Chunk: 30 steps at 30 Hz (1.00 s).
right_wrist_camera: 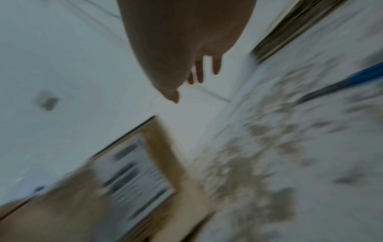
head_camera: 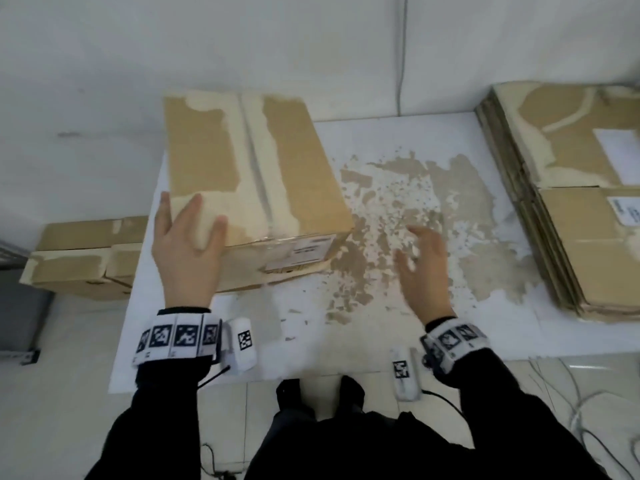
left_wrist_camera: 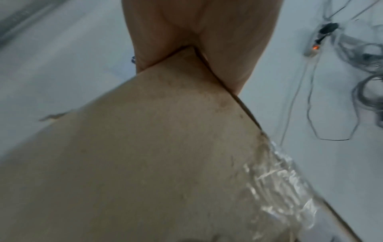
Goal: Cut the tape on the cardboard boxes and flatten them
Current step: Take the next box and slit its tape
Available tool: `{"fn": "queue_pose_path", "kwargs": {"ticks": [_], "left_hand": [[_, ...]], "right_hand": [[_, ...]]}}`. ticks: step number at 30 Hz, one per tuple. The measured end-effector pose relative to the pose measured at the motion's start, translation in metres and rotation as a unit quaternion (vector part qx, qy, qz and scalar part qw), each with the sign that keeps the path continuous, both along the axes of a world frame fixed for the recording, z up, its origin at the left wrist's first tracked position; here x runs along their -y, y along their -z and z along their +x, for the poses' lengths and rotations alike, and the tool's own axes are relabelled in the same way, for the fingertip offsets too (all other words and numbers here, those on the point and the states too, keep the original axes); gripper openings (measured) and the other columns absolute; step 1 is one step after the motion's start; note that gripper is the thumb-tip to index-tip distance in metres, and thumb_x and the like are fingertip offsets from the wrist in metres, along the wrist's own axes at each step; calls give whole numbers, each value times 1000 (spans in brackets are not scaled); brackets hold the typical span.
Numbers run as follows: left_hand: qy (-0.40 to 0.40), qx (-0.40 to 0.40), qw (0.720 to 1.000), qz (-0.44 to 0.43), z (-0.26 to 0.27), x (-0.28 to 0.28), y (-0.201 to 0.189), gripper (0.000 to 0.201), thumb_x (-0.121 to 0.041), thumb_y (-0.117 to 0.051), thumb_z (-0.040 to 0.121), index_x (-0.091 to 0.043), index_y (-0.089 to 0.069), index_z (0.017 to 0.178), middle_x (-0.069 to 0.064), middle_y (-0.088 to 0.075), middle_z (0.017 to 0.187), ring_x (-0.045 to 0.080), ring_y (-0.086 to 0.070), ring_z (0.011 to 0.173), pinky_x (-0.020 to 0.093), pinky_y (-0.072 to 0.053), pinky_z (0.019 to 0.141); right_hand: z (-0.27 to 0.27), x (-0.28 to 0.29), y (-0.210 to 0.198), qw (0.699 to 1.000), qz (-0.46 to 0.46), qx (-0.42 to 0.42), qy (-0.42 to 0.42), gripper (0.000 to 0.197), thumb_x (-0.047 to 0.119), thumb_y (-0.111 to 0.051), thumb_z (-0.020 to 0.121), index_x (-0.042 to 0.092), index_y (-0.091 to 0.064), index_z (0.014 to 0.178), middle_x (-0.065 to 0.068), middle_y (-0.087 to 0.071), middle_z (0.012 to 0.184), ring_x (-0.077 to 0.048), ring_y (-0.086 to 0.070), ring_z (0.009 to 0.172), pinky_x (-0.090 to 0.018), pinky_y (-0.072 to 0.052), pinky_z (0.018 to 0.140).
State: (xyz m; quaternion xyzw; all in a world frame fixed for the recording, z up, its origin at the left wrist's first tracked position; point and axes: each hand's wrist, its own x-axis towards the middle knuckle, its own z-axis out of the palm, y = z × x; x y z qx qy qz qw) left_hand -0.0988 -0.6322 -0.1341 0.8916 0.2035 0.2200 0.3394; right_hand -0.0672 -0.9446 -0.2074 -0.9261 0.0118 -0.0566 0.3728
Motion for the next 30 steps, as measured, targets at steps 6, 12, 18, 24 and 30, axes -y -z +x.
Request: {"fn": "queue_pose_path", "kwargs": {"ticks": [6,12,18,24,30], "left_hand": [[-36,32,994,-96,-28,-7,46,50,-35,-62,91,-14,-54,135,10,-29,154,11,-26,142,19,-24,112],[-11,-28,999,-34,-32,-10,36,50,-37,-55,94,-14,-48,139,12,-23,155,21,-18,145,26,-19,112],[181,-71,977,85,-18,-63,22,55,-51,-53,88,-5,-52,118,13,-19,157,20,-2,148,39,-10,119],[274,-108,944,147,46,-108,12,77,-62,-35,81,-6,-47,132,14,-38,147,29,-20,144,40,1,116],[281,-146,927,200,71,-114,34,88,-69,-12,84,-15,-12,154,7,1,161,19,9,148,33,14,117]], "right_hand": [[-27,63,54,932,-186,-283,128,48,29,-61,89,-9,-47,115,-27,-49,118,-41,-46,112,-46,-43,84],[3,5,5,972,66,-214,73,18,20,-57,93,8,-44,97,-14,-64,91,-21,-60,61,-26,-45,49],[61,-130,-104,976,115,-128,-136,22,20,-44,98,13,-45,119,-11,-61,80,-17,-49,57,-29,-38,53],[126,-256,-121,956,-97,-141,-238,33,3,-32,95,2,-41,127,-21,-56,103,-27,-46,81,-31,-33,68],[148,-301,-115,945,-195,-137,-224,34,-3,-28,93,0,-32,127,-24,-57,104,-29,-47,77,-38,-36,65]]}}
